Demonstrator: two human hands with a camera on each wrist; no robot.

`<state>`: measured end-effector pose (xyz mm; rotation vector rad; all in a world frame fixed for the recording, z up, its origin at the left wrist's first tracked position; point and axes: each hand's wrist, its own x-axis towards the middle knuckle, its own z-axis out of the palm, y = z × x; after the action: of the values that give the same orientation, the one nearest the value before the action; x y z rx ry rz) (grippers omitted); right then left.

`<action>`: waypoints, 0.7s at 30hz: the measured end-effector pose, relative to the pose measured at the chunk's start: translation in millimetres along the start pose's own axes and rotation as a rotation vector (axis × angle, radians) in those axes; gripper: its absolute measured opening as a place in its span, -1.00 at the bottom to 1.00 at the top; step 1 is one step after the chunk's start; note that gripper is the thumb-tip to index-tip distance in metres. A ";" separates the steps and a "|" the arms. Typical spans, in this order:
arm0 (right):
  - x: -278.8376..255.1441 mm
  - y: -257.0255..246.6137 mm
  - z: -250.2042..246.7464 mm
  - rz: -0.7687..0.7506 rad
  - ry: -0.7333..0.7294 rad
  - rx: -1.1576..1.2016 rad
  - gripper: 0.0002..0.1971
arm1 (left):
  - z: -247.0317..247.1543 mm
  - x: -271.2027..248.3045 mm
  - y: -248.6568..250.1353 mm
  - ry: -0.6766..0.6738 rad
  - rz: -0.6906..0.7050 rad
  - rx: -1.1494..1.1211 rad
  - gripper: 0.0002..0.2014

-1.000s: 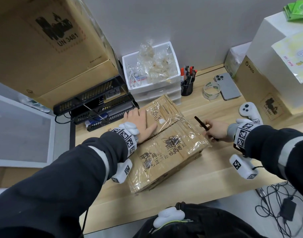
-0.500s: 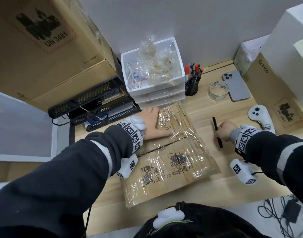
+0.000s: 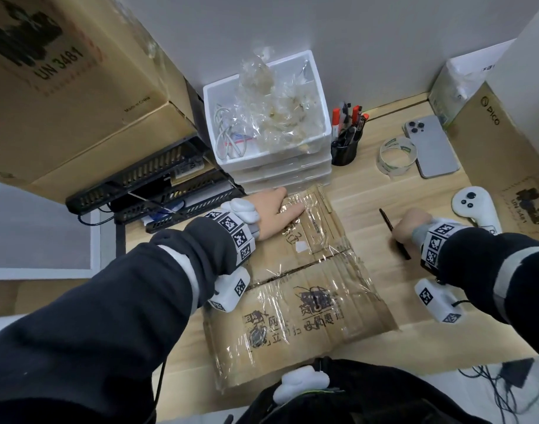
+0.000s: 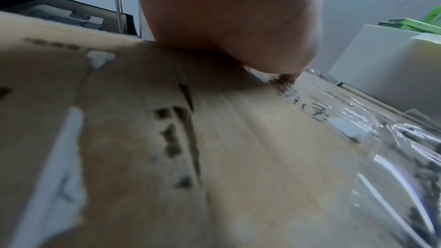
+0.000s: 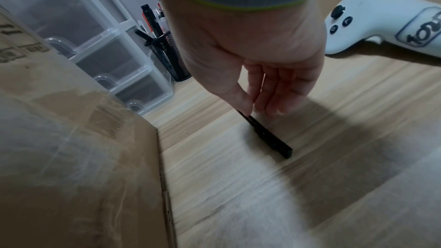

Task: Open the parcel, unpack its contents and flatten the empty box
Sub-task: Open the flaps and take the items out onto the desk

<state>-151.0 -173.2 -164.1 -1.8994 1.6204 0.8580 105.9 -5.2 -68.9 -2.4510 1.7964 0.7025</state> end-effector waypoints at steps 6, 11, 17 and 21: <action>-7.6 -9.7 -9.2 -0.088 0.064 0.174 -0.89 | -1.6 -3.4 0.5 -0.027 -0.009 -0.038 -0.28; -23.0 -23.1 -13.0 -0.287 0.025 0.402 -0.83 | -9.2 -20.1 1.6 -0.018 -0.047 -0.007 -0.22; -69.0 -47.7 -28.1 -0.500 -0.060 0.709 -0.98 | -19.2 -52.8 -7.0 0.057 -0.063 0.030 -0.33; -89.6 -57.5 -34.0 -0.555 0.056 0.759 -0.93 | -32.6 -77.5 -12.7 0.066 -0.090 0.151 -0.39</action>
<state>-98.0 -127.6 -76.9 -1.6560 1.1041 -0.0515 110.3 59.8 -14.3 -2.4637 1.6796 0.4667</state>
